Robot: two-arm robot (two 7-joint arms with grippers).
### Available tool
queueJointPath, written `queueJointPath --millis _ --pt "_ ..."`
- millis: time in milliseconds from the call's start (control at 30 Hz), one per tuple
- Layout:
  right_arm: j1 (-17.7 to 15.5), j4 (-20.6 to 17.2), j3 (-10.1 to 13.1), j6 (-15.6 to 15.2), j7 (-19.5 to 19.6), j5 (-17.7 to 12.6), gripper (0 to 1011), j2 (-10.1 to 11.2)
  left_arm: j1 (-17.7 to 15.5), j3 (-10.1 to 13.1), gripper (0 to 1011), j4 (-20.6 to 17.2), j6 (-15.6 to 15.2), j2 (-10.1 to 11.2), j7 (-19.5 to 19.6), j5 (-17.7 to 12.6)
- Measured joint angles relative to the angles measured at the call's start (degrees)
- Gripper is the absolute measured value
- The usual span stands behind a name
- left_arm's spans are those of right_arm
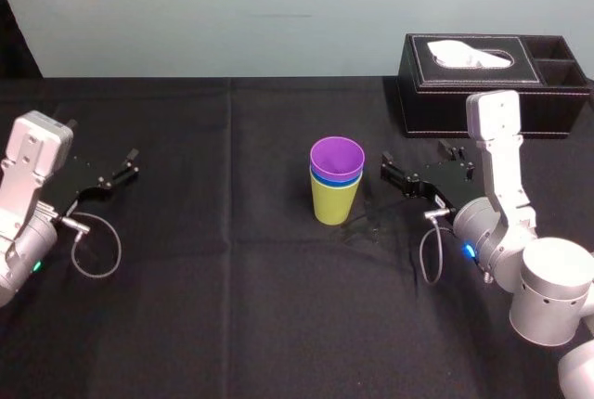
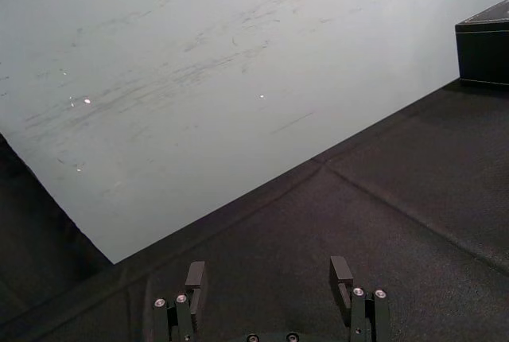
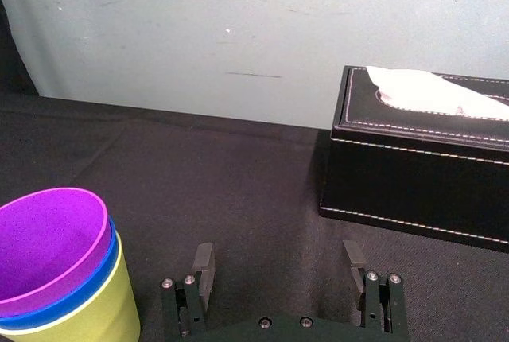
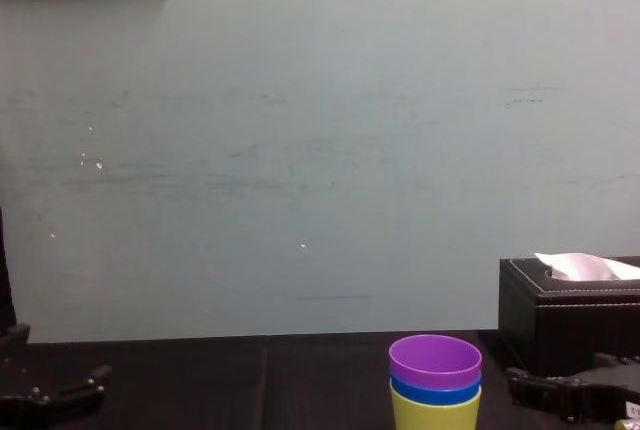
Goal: Stack the three plastic cups sequentially using one hand.
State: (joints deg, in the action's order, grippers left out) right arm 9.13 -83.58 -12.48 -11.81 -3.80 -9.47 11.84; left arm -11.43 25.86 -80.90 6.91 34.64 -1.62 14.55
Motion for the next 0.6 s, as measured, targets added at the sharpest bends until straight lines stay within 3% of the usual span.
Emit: queueJointPath --millis 600 --pt "0.00 0.00 0.00 0.00 0.00 0.00 1004 0.00 0.00 0.00 1011 0.00 0.00 0.00 0.00 0.00"
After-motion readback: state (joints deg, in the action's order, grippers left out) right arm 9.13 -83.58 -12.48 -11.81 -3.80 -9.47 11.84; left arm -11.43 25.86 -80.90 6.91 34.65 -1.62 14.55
